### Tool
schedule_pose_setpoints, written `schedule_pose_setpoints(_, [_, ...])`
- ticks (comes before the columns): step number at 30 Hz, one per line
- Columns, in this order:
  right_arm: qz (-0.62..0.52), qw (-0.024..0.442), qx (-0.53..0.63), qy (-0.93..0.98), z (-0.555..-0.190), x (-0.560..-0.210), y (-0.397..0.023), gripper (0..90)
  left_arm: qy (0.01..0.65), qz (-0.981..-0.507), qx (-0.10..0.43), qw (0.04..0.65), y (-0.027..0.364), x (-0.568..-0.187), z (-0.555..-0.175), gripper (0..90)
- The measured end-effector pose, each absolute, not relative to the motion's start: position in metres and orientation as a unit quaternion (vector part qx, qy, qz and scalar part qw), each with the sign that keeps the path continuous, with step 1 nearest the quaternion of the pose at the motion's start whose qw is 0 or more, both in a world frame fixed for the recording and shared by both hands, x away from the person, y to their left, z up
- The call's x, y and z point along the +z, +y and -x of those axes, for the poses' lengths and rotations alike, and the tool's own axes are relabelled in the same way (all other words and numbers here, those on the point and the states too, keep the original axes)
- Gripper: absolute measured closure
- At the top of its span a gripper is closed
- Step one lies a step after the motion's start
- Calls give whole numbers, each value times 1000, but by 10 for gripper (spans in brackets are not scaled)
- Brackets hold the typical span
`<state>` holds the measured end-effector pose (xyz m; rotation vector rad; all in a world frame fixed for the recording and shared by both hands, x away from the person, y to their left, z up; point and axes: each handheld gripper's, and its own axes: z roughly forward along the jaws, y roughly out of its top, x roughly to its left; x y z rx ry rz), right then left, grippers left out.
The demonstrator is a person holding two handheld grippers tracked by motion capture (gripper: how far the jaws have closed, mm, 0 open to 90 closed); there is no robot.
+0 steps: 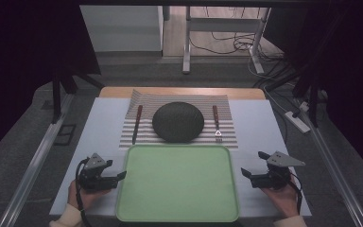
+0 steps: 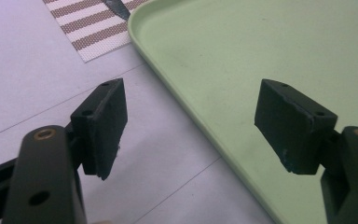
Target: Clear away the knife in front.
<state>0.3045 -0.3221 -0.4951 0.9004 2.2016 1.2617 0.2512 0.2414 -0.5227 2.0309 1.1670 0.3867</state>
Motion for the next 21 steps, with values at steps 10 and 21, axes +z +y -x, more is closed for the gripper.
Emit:
schedule_pose_setpoints(10, [-324,212,458,801,-305,-495,-321,64,454,-794,151,374,242,-523,-251,263])
schedule_pose_setpoints(21, [-320,204,456,805,-307,-497,-320,67,453,-791,155,380,241,-518,-254,262])
